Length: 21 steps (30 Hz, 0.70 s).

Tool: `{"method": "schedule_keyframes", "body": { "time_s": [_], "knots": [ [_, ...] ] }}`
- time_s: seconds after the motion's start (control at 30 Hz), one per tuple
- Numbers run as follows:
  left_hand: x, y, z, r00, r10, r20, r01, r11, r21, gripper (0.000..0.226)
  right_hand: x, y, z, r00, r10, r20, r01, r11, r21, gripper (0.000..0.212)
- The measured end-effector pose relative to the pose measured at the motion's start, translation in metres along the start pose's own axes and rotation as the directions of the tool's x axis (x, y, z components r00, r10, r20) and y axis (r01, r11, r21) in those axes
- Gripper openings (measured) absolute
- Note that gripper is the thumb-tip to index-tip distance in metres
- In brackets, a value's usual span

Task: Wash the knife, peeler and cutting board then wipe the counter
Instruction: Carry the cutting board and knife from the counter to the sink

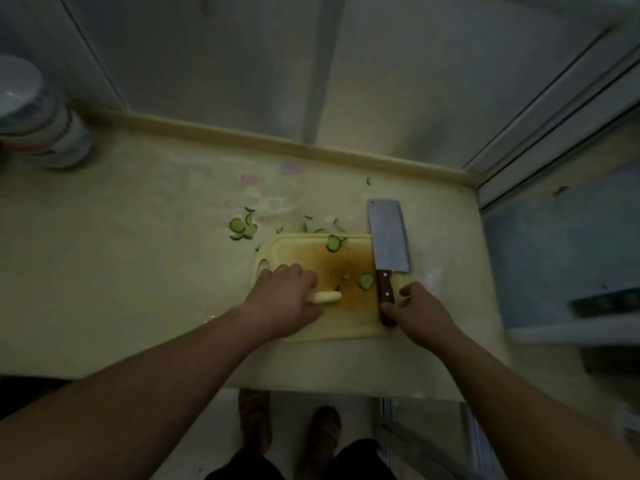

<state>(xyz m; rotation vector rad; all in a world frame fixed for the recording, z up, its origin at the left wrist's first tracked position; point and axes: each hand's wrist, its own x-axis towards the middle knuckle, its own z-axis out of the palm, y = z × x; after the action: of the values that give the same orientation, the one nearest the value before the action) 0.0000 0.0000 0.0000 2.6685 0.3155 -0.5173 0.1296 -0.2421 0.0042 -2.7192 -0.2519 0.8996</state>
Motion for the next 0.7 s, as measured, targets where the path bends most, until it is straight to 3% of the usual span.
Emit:
{"method": "schedule_keyframes", "body": {
  "time_s": [0.07,0.17,0.23,0.27,0.3,0.37,0.43,0.5,0.57,0.7],
  "knots": [
    [0.005,0.005,0.006,0.998,0.061,-0.003,-0.060,0.992,0.113,0.044,0.005,-0.007,0.007,1.000,0.005,-0.010,-0.005,1.000,0.002,0.047],
    [0.011,0.007,0.013,0.993,0.112,-0.032,-0.107,0.986,0.131,0.029,0.012,-0.011,0.021,1.000,0.003,-0.006,-0.003,1.000,-0.023,0.045],
    [0.017,0.011,0.008,0.997,0.038,-0.065,-0.039,0.999,-0.015,0.020,0.020,-0.012,0.017,0.999,0.040,-0.012,-0.040,0.999,0.031,0.042],
    [0.020,0.012,0.005,0.996,-0.069,-0.052,0.057,0.978,-0.201,0.018,0.023,-0.011,0.012,0.998,0.068,-0.005,-0.067,0.990,0.126,0.039],
    [0.021,0.017,0.000,0.981,-0.194,-0.029,0.164,0.895,-0.415,0.018,0.023,-0.012,0.008,0.996,0.090,0.019,-0.092,0.951,0.294,0.033],
    [0.026,0.028,-0.012,0.914,-0.403,0.053,0.305,0.595,-0.744,0.016,0.020,-0.012,-0.001,0.995,0.065,0.078,-0.098,0.822,0.561,0.018],
    [0.029,0.038,-0.023,0.860,-0.484,0.161,0.311,0.248,-0.917,0.014,0.011,-0.018,-0.007,0.996,0.006,0.084,-0.058,0.781,0.622,0.009],
    [0.032,0.047,-0.031,0.849,-0.476,0.230,0.263,0.002,-0.965,0.015,0.001,-0.023,-0.007,0.997,-0.025,0.072,-0.025,0.781,0.624,0.007],
    [0.038,0.050,-0.028,0.843,-0.470,0.262,0.243,-0.102,-0.965,0.015,-0.014,-0.026,0.001,0.998,-0.051,0.046,0.018,0.842,0.539,0.012],
    [0.045,0.057,-0.010,0.874,-0.384,0.300,0.258,-0.158,-0.953,0.020,-0.046,-0.020,0.029,0.967,-0.219,0.133,0.140,0.885,0.443,0.018]
  ]
}}
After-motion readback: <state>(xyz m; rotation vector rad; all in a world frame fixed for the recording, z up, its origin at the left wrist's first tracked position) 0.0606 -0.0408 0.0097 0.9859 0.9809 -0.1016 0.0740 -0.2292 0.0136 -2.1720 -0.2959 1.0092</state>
